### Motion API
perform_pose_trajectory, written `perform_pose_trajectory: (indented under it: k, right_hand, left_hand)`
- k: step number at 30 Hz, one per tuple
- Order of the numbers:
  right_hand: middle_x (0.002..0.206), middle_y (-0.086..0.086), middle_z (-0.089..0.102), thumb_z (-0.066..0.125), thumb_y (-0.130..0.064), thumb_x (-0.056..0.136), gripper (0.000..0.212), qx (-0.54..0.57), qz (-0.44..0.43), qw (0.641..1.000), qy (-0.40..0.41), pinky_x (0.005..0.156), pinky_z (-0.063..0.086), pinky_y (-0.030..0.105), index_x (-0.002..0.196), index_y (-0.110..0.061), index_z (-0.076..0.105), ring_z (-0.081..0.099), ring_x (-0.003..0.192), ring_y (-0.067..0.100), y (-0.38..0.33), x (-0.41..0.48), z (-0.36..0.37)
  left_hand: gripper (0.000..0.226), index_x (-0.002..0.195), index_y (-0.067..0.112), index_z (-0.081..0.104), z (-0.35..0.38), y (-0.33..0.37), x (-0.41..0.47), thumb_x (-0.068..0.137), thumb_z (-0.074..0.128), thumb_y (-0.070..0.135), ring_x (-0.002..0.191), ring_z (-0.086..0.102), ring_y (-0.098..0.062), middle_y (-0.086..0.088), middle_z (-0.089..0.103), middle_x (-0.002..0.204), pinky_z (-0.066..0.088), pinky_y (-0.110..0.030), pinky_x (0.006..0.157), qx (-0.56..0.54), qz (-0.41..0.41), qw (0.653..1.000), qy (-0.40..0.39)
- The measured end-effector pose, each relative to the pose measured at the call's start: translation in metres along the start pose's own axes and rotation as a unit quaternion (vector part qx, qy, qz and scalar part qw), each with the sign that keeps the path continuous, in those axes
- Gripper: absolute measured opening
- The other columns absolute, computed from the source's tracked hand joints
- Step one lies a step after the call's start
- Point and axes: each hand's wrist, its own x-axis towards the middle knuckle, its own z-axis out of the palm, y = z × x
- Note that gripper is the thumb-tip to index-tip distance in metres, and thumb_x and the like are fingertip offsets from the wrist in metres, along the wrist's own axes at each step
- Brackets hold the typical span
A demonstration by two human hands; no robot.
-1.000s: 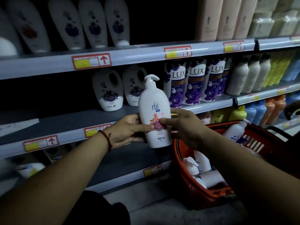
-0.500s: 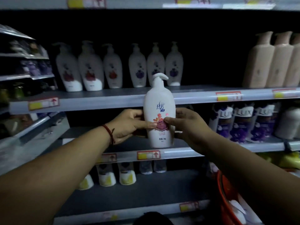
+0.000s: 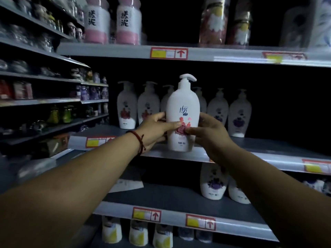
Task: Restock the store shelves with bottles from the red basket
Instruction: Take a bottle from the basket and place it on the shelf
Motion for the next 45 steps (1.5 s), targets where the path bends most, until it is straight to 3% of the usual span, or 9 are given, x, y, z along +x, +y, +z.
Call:
perform_pose_trajectory:
  k: [9,13,17,20,25,28,37,42,45]
  right_hand:
    - [0.111,0.012,0.072,0.07,0.011,0.079,0.048,-0.036,0.006,0.999,0.029,0.082,0.059,0.051,0.123,-0.007,0.062,0.07,0.099,0.031,0.03,0.095,0.021]
    - [0.109,0.015,0.071,0.072,0.01,0.077,0.045,-0.068,0.011,0.997,0.04,0.085,0.056,0.057,0.117,-0.002,0.06,0.069,0.099,0.034,0.056,0.133,0.027]
    - [0.113,0.018,0.069,0.073,0.006,0.079,0.046,-0.072,-0.002,0.995,0.073,0.087,0.055,0.058,0.121,0.0,0.057,0.068,0.1,0.034,0.078,0.159,0.029]
    - [0.118,0.015,0.068,0.076,-0.002,0.076,0.054,-0.105,-0.025,0.991,0.074,0.09,0.054,0.055,0.126,-0.001,0.056,0.067,0.104,0.031,0.091,0.17,0.03]
    - [0.108,0.007,0.066,0.082,-0.017,0.075,0.053,-0.325,-0.018,0.942,0.076,0.086,0.053,0.038,0.12,-0.004,0.057,0.064,0.099,0.026,0.101,0.166,0.027]
    - [0.097,0.01,0.063,0.077,-0.026,0.082,0.041,-0.394,-0.008,0.915,0.084,0.07,0.037,0.027,0.111,-0.002,0.061,0.059,0.089,0.027,0.104,0.166,0.026]
    - [0.113,0.018,0.066,0.072,-0.032,0.086,0.042,-0.452,0.008,0.887,0.094,0.072,0.035,0.025,0.113,-0.001,0.062,0.061,0.104,0.034,0.105,0.17,0.027]
    - [0.118,0.018,0.065,0.07,-0.032,0.088,0.044,-0.463,0.012,0.881,0.096,0.075,0.036,0.025,0.117,-0.002,0.06,0.06,0.109,0.034,0.105,0.17,0.028]
    - [0.117,0.017,0.065,0.07,-0.033,0.088,0.044,-0.464,0.015,0.881,0.095,0.074,0.037,0.025,0.117,-0.003,0.06,0.06,0.107,0.033,0.106,0.171,0.027]
  left_hand:
    - [0.04,0.105,0.022,0.062,-0.036,-0.015,0.092,0.075,0.08,0.003,0.091,0.07,-0.017,-0.003,0.072,0.109,0.057,-0.029,0.064,0.05,0.015,0.998,0.022]
    - [0.041,0.107,0.022,0.062,-0.049,-0.044,0.123,0.075,0.082,0.009,0.095,0.068,-0.014,0.003,0.071,0.108,0.058,-0.032,0.076,0.078,0.039,0.994,0.059]
    - [0.038,0.111,0.015,0.061,-0.053,-0.07,0.147,0.079,0.08,0.016,0.09,0.063,0.0,0.013,0.065,0.097,0.051,-0.017,0.077,0.135,0.104,0.98,0.106]
    - [0.041,0.108,0.011,0.066,-0.057,-0.083,0.159,0.074,0.085,0.025,0.095,0.07,-0.017,-0.004,0.074,0.101,0.056,-0.034,0.087,0.21,0.099,0.964,0.133]
    - [0.042,0.066,-0.002,0.068,-0.06,-0.089,0.162,0.062,0.09,0.034,0.066,0.068,-0.024,-0.019,0.071,0.07,0.058,-0.046,0.072,0.337,0.045,0.927,0.162]
    - [0.034,0.07,-0.003,0.071,-0.059,-0.087,0.159,0.067,0.087,0.027,0.074,0.069,-0.026,-0.017,0.073,0.075,0.056,-0.038,0.075,0.39,0.039,0.905,0.164]
    - [0.023,0.085,0.004,0.075,-0.059,-0.084,0.153,0.076,0.081,0.024,0.095,0.067,-0.024,-0.014,0.074,0.093,0.052,-0.026,0.085,0.396,0.041,0.903,0.16]
    - [0.017,0.08,0.013,0.066,-0.059,-0.085,0.151,0.077,0.08,0.022,0.082,0.057,-0.016,-0.005,0.062,0.083,0.045,-0.023,0.077,0.399,0.027,0.907,0.132]
    - [0.024,0.074,-0.002,0.068,-0.06,-0.085,0.153,0.075,0.078,0.02,0.07,0.052,-0.016,-0.013,0.059,0.071,0.045,-0.026,0.065,0.408,0.025,0.901,0.144]
